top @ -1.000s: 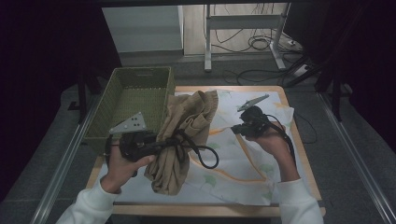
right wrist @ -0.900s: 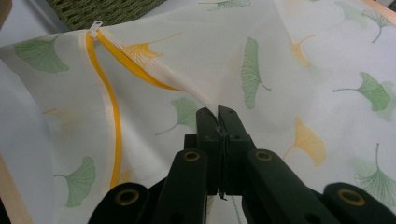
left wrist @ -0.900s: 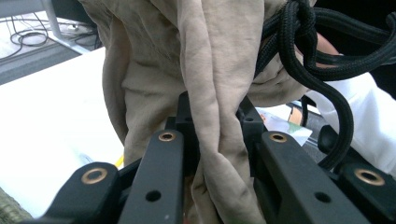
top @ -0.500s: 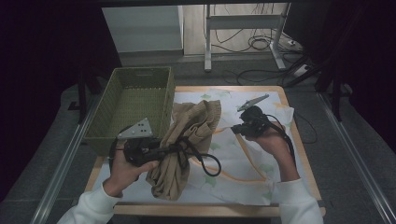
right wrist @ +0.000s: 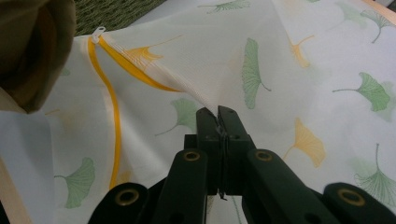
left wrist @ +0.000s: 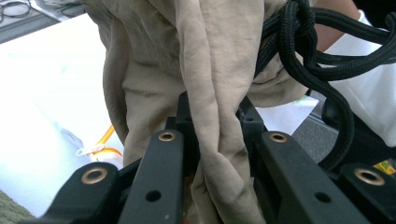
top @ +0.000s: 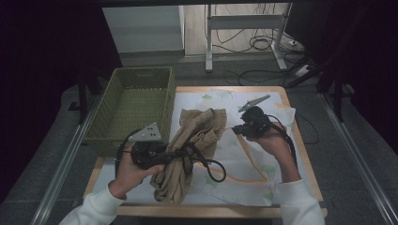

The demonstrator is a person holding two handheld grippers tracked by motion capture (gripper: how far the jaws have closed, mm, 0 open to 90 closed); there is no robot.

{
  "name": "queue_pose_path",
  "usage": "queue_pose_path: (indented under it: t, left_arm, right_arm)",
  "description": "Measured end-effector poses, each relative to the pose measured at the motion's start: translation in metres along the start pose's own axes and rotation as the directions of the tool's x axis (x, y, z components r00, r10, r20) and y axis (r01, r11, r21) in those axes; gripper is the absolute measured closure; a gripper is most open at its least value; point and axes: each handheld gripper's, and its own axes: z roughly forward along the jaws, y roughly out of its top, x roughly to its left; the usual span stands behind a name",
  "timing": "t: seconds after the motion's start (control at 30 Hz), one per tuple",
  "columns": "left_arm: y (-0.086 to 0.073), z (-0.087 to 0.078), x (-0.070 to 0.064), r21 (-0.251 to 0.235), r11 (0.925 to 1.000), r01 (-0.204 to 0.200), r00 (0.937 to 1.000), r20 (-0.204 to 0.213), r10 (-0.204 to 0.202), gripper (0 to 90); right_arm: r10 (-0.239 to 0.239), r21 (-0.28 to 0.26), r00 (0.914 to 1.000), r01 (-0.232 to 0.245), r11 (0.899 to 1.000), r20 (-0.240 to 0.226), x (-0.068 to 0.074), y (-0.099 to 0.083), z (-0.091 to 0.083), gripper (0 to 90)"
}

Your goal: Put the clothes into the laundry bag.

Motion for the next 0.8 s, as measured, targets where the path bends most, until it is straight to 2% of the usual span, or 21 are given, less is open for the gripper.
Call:
queue_pose_path:
  t: [0.3, 0.8]
  left_arm:
    - [-0.004, 0.008, 0.0, 0.05, 0.9988, 0.003, 1.0, 0.003, -0.004, 76.8]
    - [-0.006, 0.026, -0.002, 0.125, 0.9922, -0.006, 0.9999, 0.017, 0.004, 76.8]
  right_arm:
    - [0.003, -0.004, 1.0, -0.003, 1.0, 0.002, 0.0, 0.0, -0.001, 87.6]
    - [0.007, -0.014, 1.0, -0.007, 1.0, -0.004, 0.0, 0.0, -0.003, 87.6]
